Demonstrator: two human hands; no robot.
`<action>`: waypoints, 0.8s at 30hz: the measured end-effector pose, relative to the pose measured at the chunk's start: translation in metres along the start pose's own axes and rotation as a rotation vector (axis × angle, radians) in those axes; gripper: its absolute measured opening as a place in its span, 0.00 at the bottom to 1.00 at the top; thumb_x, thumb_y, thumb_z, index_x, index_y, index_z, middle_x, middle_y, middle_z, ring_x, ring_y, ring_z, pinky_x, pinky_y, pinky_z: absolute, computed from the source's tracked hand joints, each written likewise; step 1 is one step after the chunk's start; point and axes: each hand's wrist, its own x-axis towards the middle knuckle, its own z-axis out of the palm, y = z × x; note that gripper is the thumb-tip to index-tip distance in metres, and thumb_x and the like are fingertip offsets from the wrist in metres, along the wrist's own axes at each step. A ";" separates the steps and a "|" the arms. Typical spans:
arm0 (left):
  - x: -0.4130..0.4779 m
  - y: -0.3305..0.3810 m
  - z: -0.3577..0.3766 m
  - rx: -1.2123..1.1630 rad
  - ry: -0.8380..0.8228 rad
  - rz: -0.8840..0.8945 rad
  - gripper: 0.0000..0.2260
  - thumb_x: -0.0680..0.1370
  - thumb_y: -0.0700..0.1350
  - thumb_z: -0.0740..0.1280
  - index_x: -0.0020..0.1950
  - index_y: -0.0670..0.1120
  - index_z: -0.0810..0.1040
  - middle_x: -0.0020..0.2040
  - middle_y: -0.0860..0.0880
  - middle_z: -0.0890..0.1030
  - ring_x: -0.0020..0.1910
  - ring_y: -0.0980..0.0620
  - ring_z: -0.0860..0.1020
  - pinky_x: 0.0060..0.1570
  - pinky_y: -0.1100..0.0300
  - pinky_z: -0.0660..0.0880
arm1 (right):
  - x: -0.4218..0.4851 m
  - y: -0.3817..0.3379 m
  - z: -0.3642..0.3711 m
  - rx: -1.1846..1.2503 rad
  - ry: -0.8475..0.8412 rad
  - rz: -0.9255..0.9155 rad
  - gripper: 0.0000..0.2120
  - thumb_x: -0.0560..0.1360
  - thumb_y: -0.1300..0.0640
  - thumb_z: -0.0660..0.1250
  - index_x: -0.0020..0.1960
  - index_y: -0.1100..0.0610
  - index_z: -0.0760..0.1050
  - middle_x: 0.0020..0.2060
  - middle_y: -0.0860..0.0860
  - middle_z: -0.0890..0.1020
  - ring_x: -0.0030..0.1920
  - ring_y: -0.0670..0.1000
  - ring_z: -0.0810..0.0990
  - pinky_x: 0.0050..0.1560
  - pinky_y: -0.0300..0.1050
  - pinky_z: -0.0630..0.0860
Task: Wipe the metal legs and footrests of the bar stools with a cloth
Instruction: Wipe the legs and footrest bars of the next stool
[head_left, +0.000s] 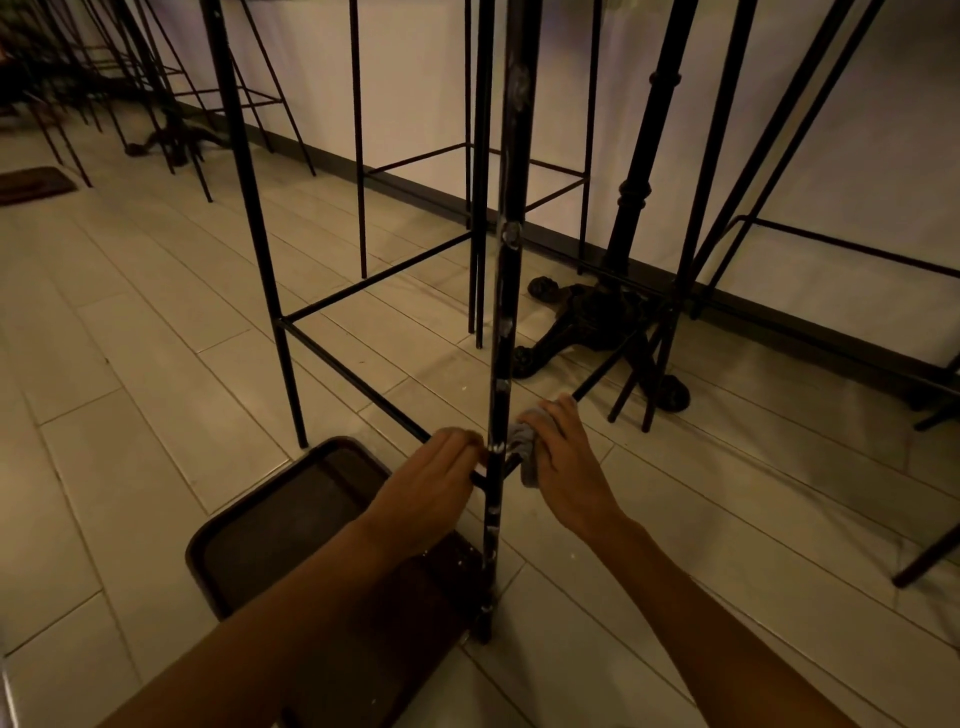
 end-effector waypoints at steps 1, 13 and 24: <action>0.004 0.001 -0.001 0.035 -0.016 0.007 0.10 0.73 0.41 0.61 0.48 0.39 0.80 0.48 0.42 0.82 0.52 0.48 0.69 0.51 0.57 0.78 | 0.000 -0.002 -0.001 0.005 0.022 -0.014 0.17 0.77 0.56 0.49 0.57 0.61 0.72 0.60 0.58 0.69 0.67 0.52 0.60 0.68 0.27 0.52; 0.013 0.000 0.011 -0.032 -0.091 -0.280 0.15 0.77 0.44 0.57 0.57 0.38 0.76 0.55 0.41 0.78 0.56 0.44 0.75 0.55 0.53 0.73 | 0.001 -0.003 0.006 -0.034 0.062 -0.011 0.19 0.76 0.56 0.48 0.56 0.64 0.72 0.57 0.62 0.70 0.63 0.60 0.67 0.67 0.46 0.64; -0.002 0.007 0.034 -0.135 -0.024 -0.301 0.25 0.82 0.49 0.43 0.60 0.38 0.75 0.58 0.39 0.80 0.63 0.41 0.74 0.67 0.49 0.64 | -0.020 -0.013 0.020 -0.050 -0.028 -0.051 0.16 0.79 0.60 0.54 0.65 0.55 0.69 0.68 0.55 0.65 0.73 0.56 0.56 0.73 0.57 0.58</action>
